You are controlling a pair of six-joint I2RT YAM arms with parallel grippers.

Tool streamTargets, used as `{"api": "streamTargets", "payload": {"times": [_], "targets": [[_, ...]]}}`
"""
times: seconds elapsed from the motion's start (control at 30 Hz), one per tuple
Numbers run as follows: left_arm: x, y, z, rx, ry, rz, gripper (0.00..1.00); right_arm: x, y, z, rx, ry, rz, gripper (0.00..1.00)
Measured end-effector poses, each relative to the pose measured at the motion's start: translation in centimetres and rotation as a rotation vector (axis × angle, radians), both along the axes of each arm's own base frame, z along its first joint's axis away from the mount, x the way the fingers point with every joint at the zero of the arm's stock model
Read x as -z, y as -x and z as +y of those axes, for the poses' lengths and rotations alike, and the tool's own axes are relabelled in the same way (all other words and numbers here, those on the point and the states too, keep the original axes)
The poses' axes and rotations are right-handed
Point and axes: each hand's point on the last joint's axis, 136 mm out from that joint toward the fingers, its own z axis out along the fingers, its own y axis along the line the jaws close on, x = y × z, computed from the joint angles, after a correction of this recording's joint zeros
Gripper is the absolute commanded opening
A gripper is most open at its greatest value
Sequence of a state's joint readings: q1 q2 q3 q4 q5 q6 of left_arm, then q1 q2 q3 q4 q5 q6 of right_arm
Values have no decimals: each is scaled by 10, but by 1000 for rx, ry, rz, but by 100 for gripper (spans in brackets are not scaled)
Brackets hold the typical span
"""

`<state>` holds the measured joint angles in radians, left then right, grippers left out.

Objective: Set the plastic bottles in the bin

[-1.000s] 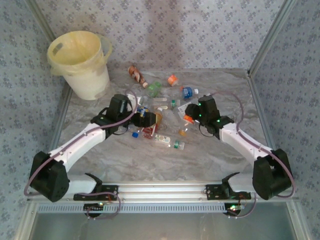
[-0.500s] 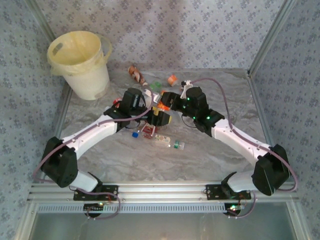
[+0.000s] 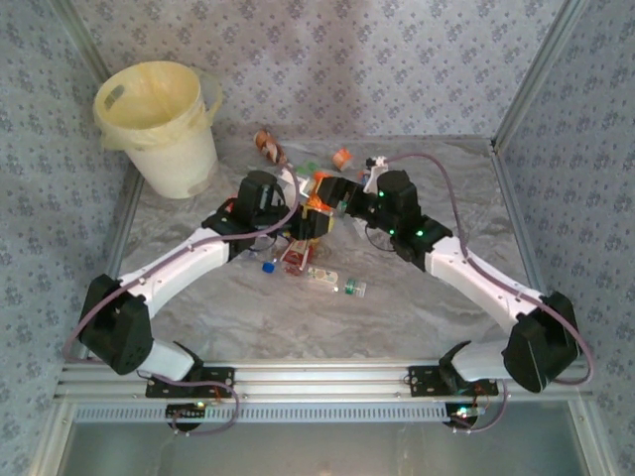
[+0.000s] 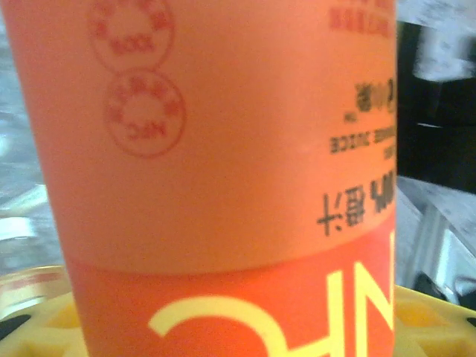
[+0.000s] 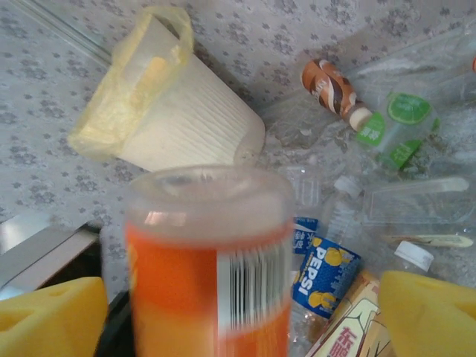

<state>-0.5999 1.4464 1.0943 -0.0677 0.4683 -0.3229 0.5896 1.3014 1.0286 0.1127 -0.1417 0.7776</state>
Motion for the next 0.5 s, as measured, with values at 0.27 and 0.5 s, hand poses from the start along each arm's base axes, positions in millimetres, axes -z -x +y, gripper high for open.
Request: {"api": "streamTargets", "payload": {"times": [0.27,0.5], "targets": [[-48,-115,140,-583,-114,-79,51,-42,9,-84,176,-55,-129,100],[-129,-185,279,-1040,-83,-198,51,2,13,-112,262,77,-57,100]]}}
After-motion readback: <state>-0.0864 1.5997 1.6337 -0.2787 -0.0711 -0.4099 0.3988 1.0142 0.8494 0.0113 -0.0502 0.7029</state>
